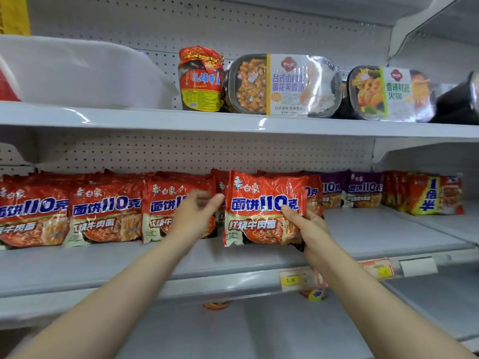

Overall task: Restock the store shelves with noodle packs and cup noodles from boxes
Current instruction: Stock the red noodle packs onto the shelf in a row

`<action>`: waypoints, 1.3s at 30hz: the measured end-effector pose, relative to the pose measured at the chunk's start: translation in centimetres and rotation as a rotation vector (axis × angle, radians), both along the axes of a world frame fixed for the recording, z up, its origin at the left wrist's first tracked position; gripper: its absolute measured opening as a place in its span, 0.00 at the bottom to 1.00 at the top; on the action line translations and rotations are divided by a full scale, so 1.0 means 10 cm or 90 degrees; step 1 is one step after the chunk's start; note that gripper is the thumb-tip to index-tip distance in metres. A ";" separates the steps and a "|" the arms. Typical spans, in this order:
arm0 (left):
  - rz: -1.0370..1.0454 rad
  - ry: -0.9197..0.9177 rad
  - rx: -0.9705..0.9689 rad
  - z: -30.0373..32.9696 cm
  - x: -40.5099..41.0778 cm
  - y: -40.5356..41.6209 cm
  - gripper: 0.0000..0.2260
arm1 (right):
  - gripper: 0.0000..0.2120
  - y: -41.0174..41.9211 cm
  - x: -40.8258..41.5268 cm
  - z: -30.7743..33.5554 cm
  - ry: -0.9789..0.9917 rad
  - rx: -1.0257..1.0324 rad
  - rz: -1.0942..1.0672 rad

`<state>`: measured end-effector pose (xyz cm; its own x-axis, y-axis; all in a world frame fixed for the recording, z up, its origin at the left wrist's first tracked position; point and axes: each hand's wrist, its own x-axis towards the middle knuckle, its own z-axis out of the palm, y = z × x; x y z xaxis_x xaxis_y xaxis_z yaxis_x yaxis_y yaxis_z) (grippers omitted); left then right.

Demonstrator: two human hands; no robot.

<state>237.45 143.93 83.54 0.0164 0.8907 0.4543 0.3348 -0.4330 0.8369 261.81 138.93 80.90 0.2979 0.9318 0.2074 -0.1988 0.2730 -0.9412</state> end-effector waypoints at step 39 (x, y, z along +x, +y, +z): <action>0.029 -0.192 -0.125 -0.21 0.29 0.42 0.08 | 0.09 0.70 0.14 -0.01 -0.108 -0.049 -0.203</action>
